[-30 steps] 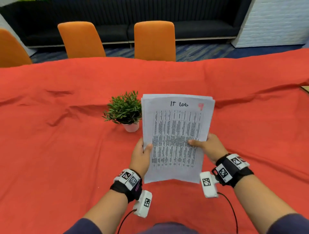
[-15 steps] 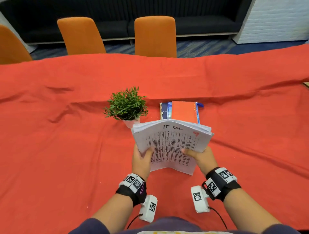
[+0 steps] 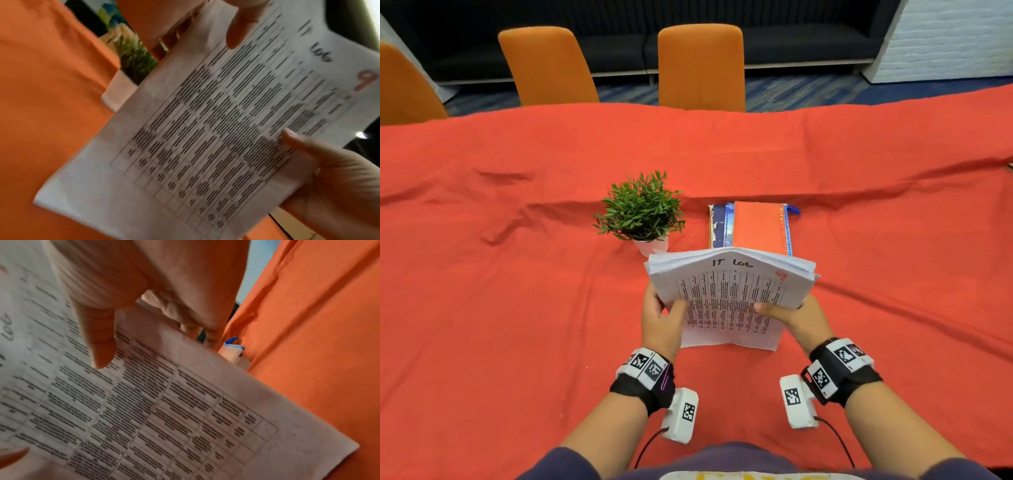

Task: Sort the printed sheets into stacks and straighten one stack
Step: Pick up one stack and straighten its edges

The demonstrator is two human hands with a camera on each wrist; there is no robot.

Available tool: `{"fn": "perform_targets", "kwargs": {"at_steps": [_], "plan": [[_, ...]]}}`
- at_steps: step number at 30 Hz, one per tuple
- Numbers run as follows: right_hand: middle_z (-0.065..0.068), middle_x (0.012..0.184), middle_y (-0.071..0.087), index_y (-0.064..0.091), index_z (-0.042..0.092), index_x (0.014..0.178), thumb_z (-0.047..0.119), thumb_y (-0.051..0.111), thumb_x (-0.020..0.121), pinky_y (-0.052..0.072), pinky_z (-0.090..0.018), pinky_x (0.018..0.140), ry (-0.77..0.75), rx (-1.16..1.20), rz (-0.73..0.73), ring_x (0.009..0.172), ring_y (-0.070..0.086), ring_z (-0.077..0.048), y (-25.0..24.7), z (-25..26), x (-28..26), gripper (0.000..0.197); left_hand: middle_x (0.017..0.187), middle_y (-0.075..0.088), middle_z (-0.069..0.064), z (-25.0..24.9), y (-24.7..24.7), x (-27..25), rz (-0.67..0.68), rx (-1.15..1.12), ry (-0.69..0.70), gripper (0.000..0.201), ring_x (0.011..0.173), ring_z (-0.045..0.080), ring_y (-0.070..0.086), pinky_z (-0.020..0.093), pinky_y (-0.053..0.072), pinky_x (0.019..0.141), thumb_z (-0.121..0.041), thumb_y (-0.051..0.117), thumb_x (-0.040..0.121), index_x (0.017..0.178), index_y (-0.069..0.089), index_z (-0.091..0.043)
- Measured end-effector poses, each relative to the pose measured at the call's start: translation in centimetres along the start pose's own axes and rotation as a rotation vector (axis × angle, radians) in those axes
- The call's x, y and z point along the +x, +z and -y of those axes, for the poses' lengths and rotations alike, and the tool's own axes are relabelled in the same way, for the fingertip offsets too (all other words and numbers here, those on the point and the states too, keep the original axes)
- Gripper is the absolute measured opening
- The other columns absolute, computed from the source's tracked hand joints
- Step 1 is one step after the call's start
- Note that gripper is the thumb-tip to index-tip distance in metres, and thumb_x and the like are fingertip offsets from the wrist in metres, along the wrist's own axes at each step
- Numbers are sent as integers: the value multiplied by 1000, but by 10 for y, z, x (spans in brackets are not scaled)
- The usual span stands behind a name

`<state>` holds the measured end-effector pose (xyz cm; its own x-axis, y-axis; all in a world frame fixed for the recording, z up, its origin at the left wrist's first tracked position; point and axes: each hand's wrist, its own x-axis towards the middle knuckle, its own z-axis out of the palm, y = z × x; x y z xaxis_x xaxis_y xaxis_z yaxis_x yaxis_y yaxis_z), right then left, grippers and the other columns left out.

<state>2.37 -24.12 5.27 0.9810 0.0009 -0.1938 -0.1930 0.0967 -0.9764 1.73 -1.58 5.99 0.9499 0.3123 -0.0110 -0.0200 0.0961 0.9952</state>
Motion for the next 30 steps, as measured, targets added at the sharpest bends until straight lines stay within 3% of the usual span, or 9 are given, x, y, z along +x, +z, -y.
{"fn": "perform_targets", "kwargs": {"at_steps": [5, 8, 11, 14, 18, 20, 23, 26, 30], "plan": [[2, 92, 71, 65, 5, 99, -2, 84, 62, 53, -25, 69, -197, -103, 38, 79, 65, -10, 0, 33, -2, 42, 81, 55, -6, -32, 7, -1, 75, 62, 253, 35, 68, -2, 52, 14, 43, 65, -6, 54, 69, 104, 50, -9], [-1, 96, 74, 71, 15, 96, -1, 81, 68, 55, -25, 76, -264, -104, 46, 86, 68, -12, 6, 42, -3, 33, 77, 51, -2, -35, 13, -1, 64, 62, 277, 24, 64, -1, 48, 12, 42, 63, -2, 49, 75, 98, 46, -1], [5, 90, 76, 73, 21, 93, 3, 78, 73, 51, -23, 77, -279, -148, 38, 84, 68, -8, 7, 44, -2, 27, 75, 52, -3, -35, 13, 0, 69, 64, 237, 16, 63, 3, 48, 12, 41, 60, -10, 49, 83, 97, 46, -4], [12, 80, 73, 72, 22, 91, 7, 77, 75, 48, -15, 71, -309, -177, -18, 75, 65, 1, 13, 51, -3, 22, 83, 56, -10, -40, 13, -1, 65, 123, 272, 9, 74, -4, 55, 11, 44, 72, -15, 50, 88, 96, 47, -16], [-1, 91, 75, 70, 32, 98, 12, 73, 81, 57, -37, 80, -327, -103, -92, 88, 70, -22, 26, 64, -7, 27, 88, 52, 2, -49, 19, 1, 15, 182, 345, 9, 80, 6, 53, 24, 45, 78, -18, 49, 92, 91, 41, -23], [8, 93, 76, 70, 36, 96, 14, 73, 82, 56, -36, 86, -366, -86, -126, 92, 70, -16, 31, 68, -8, 26, 88, 49, 4, -54, 24, 0, -27, 203, 373, 12, 80, 11, 49, 30, 43, 78, -19, 49, 94, 89, 39, -24], [15, 88, 74, 72, 38, 89, 11, 73, 82, 54, -32, 84, -417, -77, -150, 89, 68, -11, 36, 71, -6, 29, 89, 52, -6, -60, 30, -2, -71, 193, 429, 19, 83, 2, 53, 17, 43, 80, -15, 50, 95, 95, 42, -31], [15, 84, 72, 72, 41, 86, 7, 73, 81, 53, -34, 82, -419, -108, -139, 83, 65, -8, 37, 63, -8, 35, 91, 54, -8, -51, 29, -4, -64, 190, 407, 18, 85, 2, 54, 18, 44, 82, -18, 50, 93, 97, 42, -33], [2, 100, 74, 69, 19, 107, 2, 74, 79, 54, -31, 89, -269, -21, -130, 97, 70, -13, 27, 46, -7, 32, 99, 59, -2, -35, 23, -4, 45, 176, 249, 20, 92, 7, 58, 29, 47, 88, -10, 53, 94, 109, 42, -19]]}}
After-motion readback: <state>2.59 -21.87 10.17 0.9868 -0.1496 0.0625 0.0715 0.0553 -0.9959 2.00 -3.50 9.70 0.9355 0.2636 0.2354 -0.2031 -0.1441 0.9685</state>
